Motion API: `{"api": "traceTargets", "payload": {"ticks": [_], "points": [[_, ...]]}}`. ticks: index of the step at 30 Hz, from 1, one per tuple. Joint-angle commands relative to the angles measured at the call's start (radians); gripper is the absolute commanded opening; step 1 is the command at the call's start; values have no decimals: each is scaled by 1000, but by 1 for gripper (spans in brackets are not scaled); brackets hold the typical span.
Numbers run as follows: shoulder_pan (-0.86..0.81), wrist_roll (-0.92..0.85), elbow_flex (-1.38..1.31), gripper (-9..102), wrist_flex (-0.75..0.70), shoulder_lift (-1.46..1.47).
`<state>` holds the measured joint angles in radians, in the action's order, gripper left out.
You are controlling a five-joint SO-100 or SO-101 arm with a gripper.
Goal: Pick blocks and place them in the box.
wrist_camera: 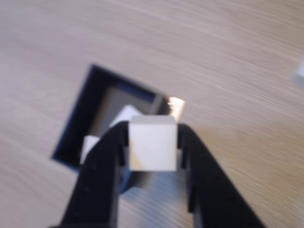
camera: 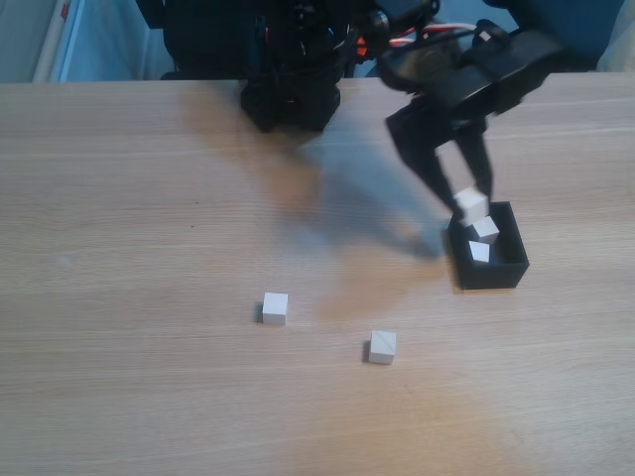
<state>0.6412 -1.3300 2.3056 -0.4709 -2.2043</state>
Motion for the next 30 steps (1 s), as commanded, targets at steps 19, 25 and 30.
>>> {"api": "traceTargets", "payload": {"ticks": [19, 25, 30], "points": [[77, -28, -115, 15, -32, 44], [-11, -14, -124, 10, -107, 23], [-202, -18, -100, 13, -173, 0]]}}
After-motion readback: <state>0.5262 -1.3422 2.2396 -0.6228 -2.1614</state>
